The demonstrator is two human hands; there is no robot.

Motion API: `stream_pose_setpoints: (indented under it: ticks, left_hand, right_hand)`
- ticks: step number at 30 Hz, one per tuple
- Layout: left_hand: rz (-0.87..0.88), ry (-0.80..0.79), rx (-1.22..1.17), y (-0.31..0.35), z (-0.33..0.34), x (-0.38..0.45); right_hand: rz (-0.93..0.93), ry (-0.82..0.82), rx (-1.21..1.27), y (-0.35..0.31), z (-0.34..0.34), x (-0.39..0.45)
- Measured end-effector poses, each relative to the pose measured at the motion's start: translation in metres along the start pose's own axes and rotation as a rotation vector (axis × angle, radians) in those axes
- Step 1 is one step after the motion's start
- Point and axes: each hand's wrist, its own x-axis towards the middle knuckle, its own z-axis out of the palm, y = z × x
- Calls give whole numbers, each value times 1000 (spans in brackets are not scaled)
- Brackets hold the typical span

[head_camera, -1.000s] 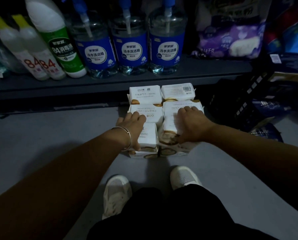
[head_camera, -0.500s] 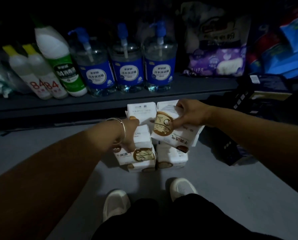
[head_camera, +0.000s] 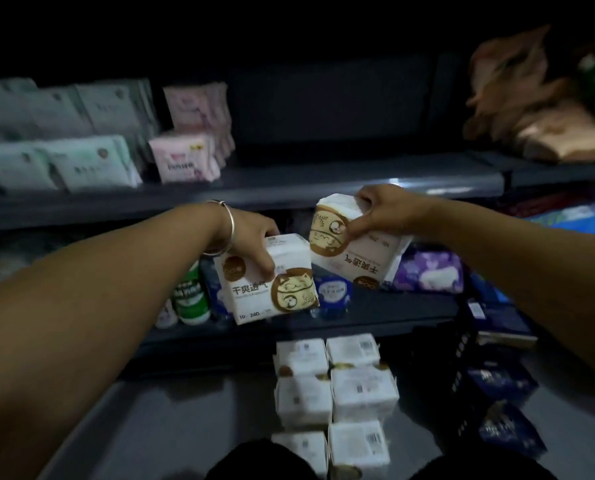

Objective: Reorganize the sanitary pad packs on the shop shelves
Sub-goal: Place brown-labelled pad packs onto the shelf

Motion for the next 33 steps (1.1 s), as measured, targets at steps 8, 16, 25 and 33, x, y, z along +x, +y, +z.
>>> stream_pose_setpoints:
  ticks: [8,16,25,33]
  left_hand:
    - [26,218,10,8,-95,-14]
    - [24,347,-2,18,-144,31]
    - [-13,387,111,-13,-191,143]
    - [18,411,176,-46,-234,256]
  right_hand:
    - [-147,150,-102,-69,-66,29]
    - [-144,259,-232,-63,-103,95]
    - [-143,225,-389,-51,-111,204]
    - [-177,168,-398,-46,-130,289]
